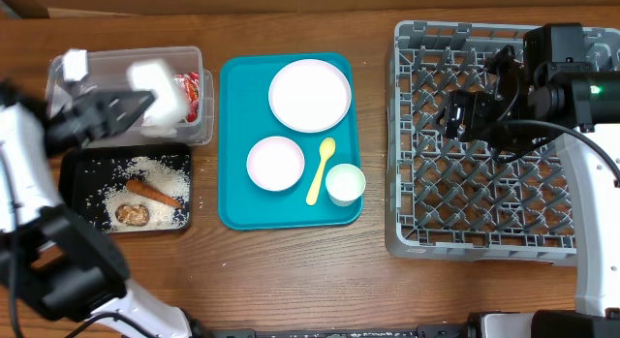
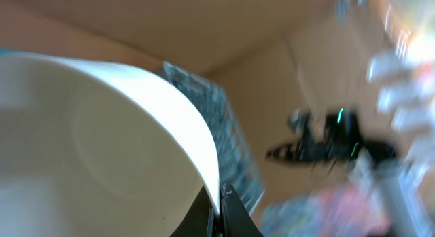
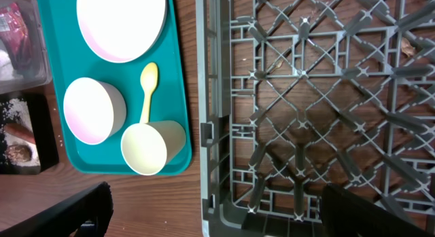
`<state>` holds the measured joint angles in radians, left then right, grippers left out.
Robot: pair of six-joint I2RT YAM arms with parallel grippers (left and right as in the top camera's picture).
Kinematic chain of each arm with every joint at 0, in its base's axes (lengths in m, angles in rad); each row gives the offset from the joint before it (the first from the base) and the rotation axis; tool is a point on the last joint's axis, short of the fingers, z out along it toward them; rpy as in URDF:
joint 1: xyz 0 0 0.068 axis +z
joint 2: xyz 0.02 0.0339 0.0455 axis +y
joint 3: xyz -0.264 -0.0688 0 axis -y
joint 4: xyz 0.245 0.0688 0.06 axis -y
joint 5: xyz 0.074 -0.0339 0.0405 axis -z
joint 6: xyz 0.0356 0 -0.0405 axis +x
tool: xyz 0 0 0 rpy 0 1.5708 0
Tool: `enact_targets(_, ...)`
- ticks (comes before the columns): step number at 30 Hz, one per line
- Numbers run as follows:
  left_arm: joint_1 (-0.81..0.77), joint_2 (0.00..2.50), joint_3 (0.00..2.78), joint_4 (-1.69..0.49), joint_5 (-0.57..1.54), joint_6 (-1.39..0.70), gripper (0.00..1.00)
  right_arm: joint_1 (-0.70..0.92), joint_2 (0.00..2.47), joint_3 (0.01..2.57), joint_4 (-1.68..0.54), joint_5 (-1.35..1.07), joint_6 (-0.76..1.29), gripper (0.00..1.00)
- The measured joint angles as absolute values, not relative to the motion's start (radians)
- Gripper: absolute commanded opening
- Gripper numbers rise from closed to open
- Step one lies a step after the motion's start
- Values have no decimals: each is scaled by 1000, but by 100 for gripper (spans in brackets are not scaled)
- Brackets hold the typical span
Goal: Sort waste into correct bins and load items into the dishwasher
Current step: 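Carry the emptied white bowl back and set it on the teal tray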
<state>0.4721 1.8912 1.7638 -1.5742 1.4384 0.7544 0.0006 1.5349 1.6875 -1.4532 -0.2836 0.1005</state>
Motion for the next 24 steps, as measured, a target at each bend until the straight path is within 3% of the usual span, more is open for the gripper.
enact_targets(3, 306, 1876, 1846, -1343, 1297, 567, 4, 1, 1535, 1687, -1454, -284, 101, 100)
enact_targets(6, 115, 1872, 1871, -1125, 960, 279, 4, 1, 1535, 1687, -1451, -284, 101, 100)
enact_targets(10, -113, 1876, 1871, -1034, 463, 39, 4, 1, 1535, 1687, -1451, -284, 101, 100)
enact_targets(14, -255, 1901, 1871, -997, 127, -80, 4, 1, 1535, 1687, -1450, -284, 101, 100)
enact_targets(19, -292, 1977, 1871, -1005, -67, -168, 4, 1, 1535, 1687, -1451, -284, 101, 100)
enact_targets(24, -279, 2069, 1871, -1034, -108, -217, 4, 1, 1535, 1687, -1450, -284, 101, 100)
